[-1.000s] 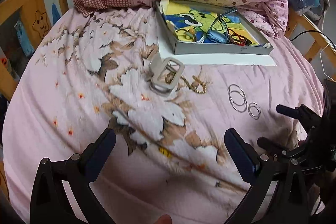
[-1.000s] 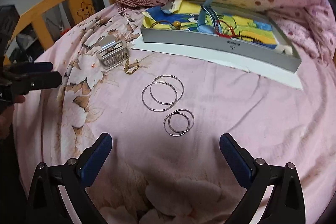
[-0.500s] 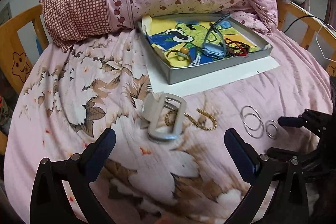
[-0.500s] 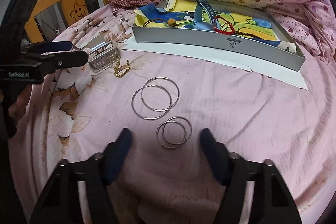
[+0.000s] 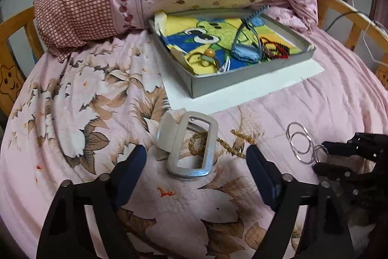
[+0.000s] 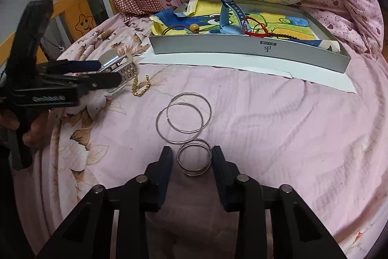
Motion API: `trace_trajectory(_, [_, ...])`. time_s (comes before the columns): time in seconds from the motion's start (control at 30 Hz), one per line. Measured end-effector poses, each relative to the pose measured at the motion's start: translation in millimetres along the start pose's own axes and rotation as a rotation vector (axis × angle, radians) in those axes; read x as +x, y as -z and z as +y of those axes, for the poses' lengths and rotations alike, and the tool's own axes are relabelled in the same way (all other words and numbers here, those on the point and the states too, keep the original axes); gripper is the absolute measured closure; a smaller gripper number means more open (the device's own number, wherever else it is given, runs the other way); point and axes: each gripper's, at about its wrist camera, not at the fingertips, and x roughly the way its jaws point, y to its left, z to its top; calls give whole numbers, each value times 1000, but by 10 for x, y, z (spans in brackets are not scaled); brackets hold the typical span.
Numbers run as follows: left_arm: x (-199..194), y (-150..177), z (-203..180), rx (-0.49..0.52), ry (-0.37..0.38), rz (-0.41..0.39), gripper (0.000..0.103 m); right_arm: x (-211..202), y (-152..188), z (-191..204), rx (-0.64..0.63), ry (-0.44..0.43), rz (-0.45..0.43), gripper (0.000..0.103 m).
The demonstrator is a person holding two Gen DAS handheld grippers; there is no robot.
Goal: Organize jewelry
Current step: 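Grasp the small silver hoop earrings with the right gripper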
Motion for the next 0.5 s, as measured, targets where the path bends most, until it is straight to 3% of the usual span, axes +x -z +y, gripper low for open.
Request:
trace_trajectory(0.1, [67, 9, 10, -3, 1, 17, 34, 2, 7, 37, -7, -9, 2, 74])
trace_trajectory(0.23, [88, -2, 39, -19, -13, 14, 54, 3, 24, 81, -7, -38, 2, 75])
trace_trajectory(0.3, [80, 5, 67, -34, -17, 9, 59, 9, 29, 107, -11, -49, 4, 75])
trace_trajectory(0.5, [49, 19, 58, -43, -8, 16, 59, 2, 32, 121, -3, -72, 3, 75])
